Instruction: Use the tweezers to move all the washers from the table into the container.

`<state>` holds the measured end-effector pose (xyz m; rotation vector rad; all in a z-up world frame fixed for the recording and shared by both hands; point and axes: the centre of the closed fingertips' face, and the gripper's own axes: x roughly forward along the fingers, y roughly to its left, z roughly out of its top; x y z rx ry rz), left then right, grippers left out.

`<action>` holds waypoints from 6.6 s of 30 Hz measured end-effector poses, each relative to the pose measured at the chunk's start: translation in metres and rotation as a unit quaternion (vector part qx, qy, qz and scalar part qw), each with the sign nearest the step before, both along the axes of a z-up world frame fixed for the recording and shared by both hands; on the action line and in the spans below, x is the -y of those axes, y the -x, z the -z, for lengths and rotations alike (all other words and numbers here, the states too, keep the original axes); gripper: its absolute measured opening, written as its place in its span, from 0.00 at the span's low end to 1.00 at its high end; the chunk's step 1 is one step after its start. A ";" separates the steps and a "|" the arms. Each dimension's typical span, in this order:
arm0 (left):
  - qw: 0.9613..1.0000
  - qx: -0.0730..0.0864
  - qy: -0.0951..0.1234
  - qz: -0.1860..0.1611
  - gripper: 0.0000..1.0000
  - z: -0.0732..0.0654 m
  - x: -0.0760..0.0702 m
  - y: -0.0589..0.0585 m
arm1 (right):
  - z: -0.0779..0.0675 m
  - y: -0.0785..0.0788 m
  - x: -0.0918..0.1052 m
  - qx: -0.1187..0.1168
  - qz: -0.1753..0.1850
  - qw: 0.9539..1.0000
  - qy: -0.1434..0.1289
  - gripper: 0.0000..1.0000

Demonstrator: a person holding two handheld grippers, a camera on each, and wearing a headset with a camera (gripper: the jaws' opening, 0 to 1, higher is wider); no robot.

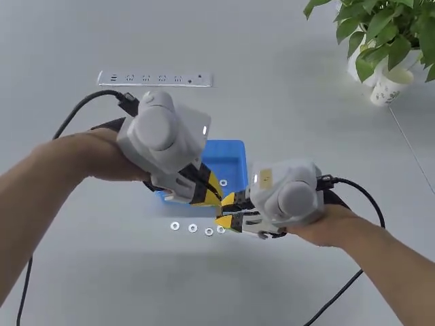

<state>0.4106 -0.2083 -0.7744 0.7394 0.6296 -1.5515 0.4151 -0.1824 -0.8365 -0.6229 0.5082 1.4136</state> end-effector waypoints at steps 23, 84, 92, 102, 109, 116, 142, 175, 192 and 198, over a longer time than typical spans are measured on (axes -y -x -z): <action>1.000 -0.017 -0.002 -0.001 0.04 0.018 0.003 0.006 | 0.018 0.007 0.001 -0.022 0.000 1.000 0.001 0.11; 1.000 -0.015 -0.006 0.008 0.04 0.019 0.006 0.003 | 0.015 0.004 0.003 -0.022 0.010 1.000 -0.004 0.12; 1.000 -0.018 -0.005 0.007 0.04 0.019 0.006 0.003 | 0.017 0.004 0.004 -0.023 0.010 1.000 -0.002 0.12; 1.000 -0.019 -0.001 0.007 0.04 0.019 0.008 0.002 | 0.019 0.004 0.005 -0.026 0.012 1.000 0.002 0.11; 1.000 -0.021 0.003 0.009 0.04 0.019 0.013 0.002 | 0.020 0.004 0.007 -0.032 0.025 0.999 -0.001 0.11; 1.000 -0.020 0.005 0.009 0.04 0.019 0.015 0.002 | 0.020 0.003 0.008 -0.043 0.035 0.998 0.002 0.10; 1.000 -0.023 0.004 0.008 0.04 0.019 0.013 0.003 | 0.020 0.004 0.008 -0.047 0.045 0.998 -0.002 0.08; 1.000 -0.025 0.009 0.005 0.04 -0.020 0.008 0.007 | -0.020 0.010 0.007 -0.030 0.035 0.999 0.002 0.09; 1.000 -0.001 0.009 -0.008 0.04 -0.054 -0.001 -0.012 | -0.054 -0.011 -0.002 -0.006 0.027 1.000 0.004 0.09; 1.000 0.007 0.009 -0.010 0.04 -0.061 -0.002 -0.021 | -0.061 -0.022 -0.004 -0.002 0.028 1.000 0.000 0.09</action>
